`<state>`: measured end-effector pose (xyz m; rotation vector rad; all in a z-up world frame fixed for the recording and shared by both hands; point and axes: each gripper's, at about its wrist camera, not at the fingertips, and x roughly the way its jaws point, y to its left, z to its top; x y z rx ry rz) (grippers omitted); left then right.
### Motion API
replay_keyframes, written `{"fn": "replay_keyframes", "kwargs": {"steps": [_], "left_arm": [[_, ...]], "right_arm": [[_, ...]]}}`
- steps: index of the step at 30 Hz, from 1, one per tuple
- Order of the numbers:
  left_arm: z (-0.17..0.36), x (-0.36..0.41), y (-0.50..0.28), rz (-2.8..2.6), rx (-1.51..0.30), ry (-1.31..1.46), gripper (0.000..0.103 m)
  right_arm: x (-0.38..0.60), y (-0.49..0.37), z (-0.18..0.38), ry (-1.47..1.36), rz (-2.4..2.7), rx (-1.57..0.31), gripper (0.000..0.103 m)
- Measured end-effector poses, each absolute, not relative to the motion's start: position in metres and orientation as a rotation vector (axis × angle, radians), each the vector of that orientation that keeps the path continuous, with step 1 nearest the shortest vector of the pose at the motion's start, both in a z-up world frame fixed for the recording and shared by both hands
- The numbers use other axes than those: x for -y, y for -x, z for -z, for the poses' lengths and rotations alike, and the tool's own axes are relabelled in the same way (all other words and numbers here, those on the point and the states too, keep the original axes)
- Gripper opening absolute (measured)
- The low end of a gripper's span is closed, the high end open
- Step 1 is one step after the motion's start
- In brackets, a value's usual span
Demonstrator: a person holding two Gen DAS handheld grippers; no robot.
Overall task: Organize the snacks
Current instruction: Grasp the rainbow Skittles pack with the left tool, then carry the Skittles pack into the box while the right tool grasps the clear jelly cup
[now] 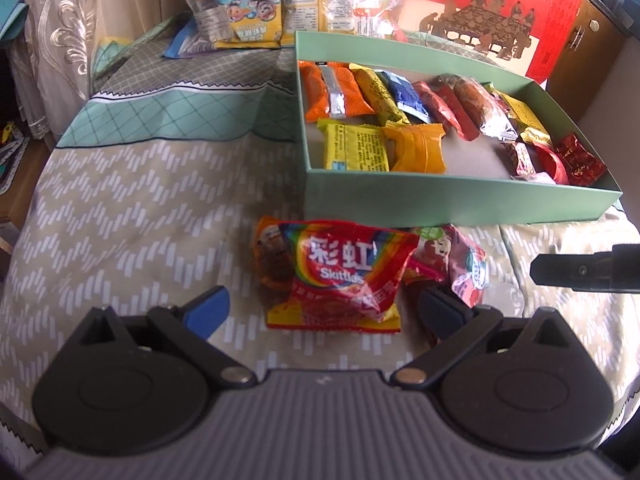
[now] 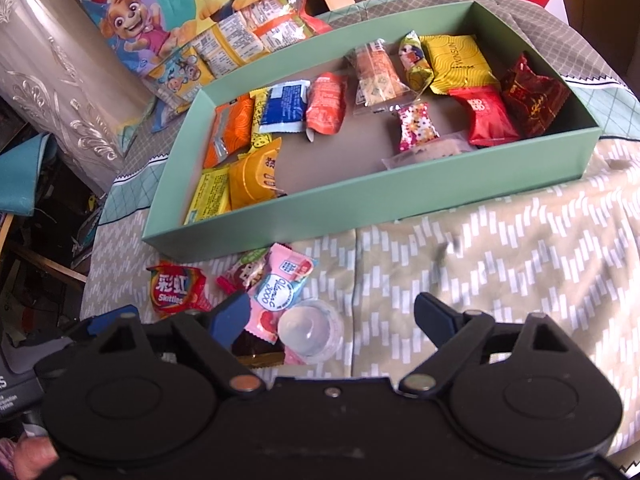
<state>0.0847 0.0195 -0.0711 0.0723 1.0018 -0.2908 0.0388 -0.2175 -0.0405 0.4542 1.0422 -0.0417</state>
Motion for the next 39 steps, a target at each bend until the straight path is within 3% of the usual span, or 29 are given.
{"fn": "replay_keyframes", "kwargs": {"steps": [2,8,12,13,18,22,39], "left_arm": [[0.073,-0.022,-0.085,0.287,-0.997,-0.080,0.103],[0.079,-0.035,-0.094,0.272,-1.009,-0.043,0.103],[0.080,-0.036,-0.095,0.276,-1.003,-0.044,0.103],[0.080,-0.035,-0.096,0.279,-1.000,-0.049,0.103],[0.084,-0.020,-0.102,0.305,-0.982,-0.088,0.102],[0.091,-0.006,-0.095,0.335,-0.978,-0.139,0.053],[0.066,-0.018,-0.065,0.396,-1.007,-0.008,0.050]], "right_arm": [[0.213,-0.042,0.046,-0.454,0.032,-1.060,0.067],[0.187,-0.052,0.057,-0.384,-0.017,-1.092,0.048],[0.174,-0.053,0.062,-0.314,-0.027,-1.081,0.041],[0.172,-0.052,0.062,-0.284,-0.021,-1.073,0.034],[0.174,-0.049,0.062,-0.250,-0.020,-1.060,0.033],[0.183,-0.044,0.062,-0.244,-0.009,-1.051,0.034],[0.201,-0.023,0.047,-0.288,-0.026,-0.994,0.031]]}}
